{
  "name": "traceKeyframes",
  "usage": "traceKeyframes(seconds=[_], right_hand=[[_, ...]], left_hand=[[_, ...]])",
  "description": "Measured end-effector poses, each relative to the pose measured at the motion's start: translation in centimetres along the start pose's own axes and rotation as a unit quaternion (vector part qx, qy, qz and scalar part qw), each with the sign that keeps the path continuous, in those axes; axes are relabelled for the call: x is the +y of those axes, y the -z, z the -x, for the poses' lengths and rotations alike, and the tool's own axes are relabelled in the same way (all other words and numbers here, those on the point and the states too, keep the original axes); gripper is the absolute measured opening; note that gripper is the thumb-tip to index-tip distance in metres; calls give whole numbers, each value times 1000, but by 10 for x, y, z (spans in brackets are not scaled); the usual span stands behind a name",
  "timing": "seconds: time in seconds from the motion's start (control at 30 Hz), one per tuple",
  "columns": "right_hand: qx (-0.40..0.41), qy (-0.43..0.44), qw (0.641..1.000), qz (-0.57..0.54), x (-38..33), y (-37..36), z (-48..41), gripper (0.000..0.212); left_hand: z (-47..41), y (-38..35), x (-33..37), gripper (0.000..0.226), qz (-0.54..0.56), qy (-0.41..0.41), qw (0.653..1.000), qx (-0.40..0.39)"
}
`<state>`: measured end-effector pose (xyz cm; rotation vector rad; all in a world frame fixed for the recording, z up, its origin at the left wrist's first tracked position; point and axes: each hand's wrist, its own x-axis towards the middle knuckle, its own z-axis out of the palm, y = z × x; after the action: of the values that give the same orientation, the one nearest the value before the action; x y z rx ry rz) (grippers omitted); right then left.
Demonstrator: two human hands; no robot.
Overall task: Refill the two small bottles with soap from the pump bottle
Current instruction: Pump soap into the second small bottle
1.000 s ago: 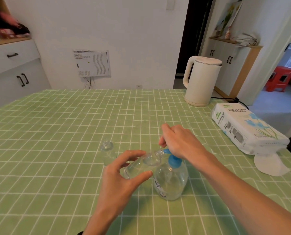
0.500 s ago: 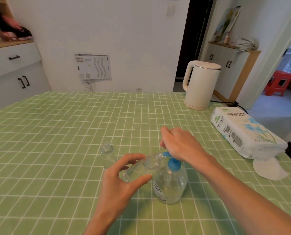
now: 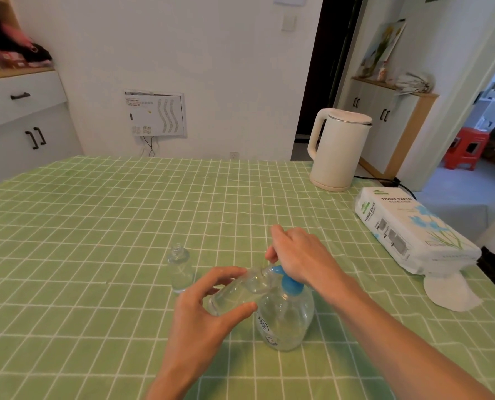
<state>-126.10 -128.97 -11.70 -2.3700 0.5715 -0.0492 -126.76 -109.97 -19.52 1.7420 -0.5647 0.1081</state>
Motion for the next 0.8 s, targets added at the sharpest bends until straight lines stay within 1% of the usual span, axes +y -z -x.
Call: traceKeyframes(seconds=[0.27, 0.53, 0.8], right_hand=[[17, 28, 999, 28, -6, 10, -1, 66], [9, 17, 1000, -10, -3, 6, 1, 58], [12, 17, 1000, 8, -3, 6, 2, 63]], left_hand=[[-1, 2, 1, 45, 6, 3, 1000, 4], [-2, 1, 0, 44, 3, 0, 1000, 10], [0, 2, 1, 45, 0, -3, 1000, 8]])
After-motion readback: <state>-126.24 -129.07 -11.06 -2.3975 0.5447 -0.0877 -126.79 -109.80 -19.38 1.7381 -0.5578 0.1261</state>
